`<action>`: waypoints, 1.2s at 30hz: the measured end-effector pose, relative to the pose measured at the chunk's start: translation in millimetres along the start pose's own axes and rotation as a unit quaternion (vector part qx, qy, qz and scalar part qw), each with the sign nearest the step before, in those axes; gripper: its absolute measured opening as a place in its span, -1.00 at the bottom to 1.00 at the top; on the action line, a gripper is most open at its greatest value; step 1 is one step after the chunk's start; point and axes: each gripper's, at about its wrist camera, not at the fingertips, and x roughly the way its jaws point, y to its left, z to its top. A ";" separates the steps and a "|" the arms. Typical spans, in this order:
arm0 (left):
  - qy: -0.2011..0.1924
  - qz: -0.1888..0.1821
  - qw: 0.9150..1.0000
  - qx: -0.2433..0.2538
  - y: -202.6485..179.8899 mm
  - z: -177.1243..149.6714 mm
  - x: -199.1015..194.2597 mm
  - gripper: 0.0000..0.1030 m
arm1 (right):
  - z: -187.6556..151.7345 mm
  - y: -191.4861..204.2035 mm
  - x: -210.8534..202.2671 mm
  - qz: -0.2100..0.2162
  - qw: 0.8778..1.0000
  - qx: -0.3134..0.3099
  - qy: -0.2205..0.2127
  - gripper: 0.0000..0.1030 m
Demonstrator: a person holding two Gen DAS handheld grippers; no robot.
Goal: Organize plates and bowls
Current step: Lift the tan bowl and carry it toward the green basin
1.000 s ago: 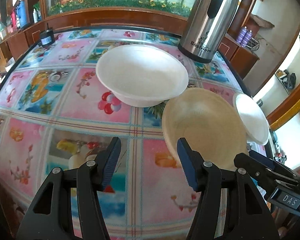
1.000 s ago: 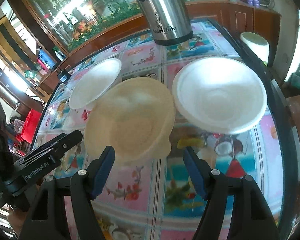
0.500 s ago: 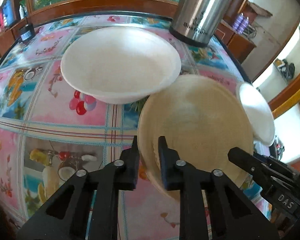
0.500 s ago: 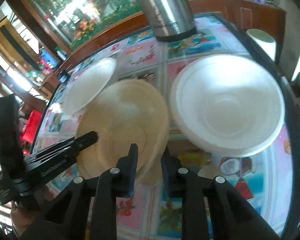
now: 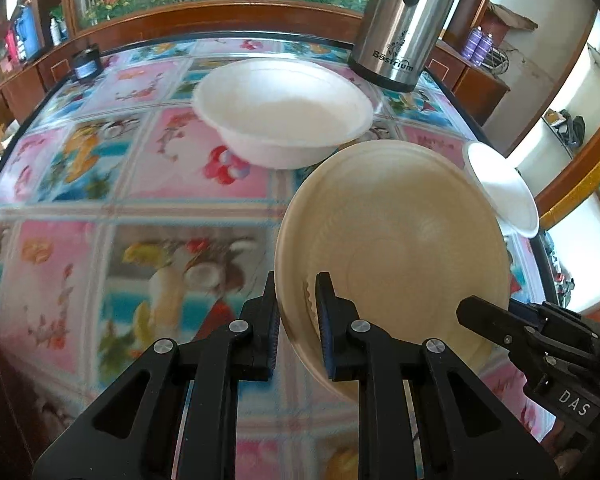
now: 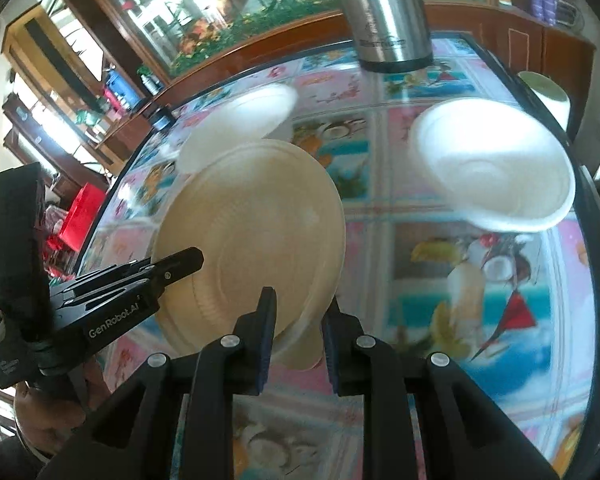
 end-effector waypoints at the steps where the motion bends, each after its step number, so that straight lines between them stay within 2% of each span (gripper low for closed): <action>1: -0.003 0.002 1.000 -0.001 4.8 -5.0 -5.5 -0.69 | -2.5 4.2 0.6 0.002 1.000 -0.003 0.002 -0.57; 16: -0.021 0.051 0.998 -0.031 66.9 -57.1 -53.3 -0.68 | -31.5 71.6 23.6 0.030 0.998 -0.052 0.037 -0.53; 36: -0.060 0.058 0.994 -0.065 106.9 -83.3 -111.3 -0.68 | -39.7 134.5 17.2 0.032 0.993 -0.110 0.024 -0.52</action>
